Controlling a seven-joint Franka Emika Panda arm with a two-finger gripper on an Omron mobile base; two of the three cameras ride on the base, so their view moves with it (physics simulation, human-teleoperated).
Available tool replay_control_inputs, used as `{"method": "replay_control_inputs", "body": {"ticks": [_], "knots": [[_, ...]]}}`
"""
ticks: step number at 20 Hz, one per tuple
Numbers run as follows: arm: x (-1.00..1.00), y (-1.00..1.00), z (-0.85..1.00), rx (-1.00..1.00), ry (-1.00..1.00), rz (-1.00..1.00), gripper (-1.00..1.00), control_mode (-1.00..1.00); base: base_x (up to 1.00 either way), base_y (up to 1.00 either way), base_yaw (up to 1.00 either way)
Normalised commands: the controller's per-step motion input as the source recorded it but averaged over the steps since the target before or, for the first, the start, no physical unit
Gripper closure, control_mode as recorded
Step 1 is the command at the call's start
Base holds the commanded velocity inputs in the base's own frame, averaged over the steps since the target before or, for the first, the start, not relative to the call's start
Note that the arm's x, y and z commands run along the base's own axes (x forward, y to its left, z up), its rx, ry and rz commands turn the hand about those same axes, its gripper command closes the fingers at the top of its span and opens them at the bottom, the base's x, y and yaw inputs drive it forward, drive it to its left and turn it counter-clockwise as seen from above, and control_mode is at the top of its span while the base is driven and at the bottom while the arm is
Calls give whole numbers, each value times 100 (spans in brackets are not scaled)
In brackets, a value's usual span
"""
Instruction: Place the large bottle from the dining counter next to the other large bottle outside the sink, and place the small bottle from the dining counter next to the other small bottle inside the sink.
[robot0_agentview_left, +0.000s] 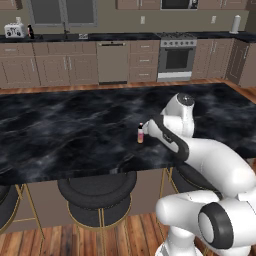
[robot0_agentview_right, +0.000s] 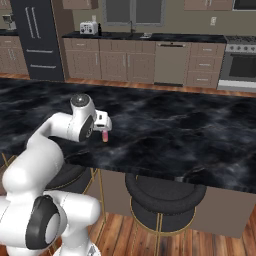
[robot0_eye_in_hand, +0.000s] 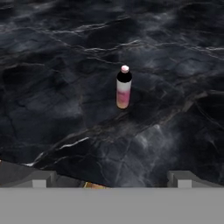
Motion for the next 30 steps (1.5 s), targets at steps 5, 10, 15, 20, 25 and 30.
{"method": "replay_control_inputs", "body": {"ticks": [5,10,15,20,25,30], "knots": [[20,3,0,0,0,0,-100,-100,0,0,0],[25,10,0,-3,0,0,-100,-100,0,0,0],[16,10,-2,-2,0,0,-100,-100,0,0,0],[18,2,-12,0,0,0,-100,-100,0,0,0],[12,0,-16,0,0,0,-100,-100,0,0,0],[16,0,-14,0,0,0,-100,-100,0,0,0]]}}
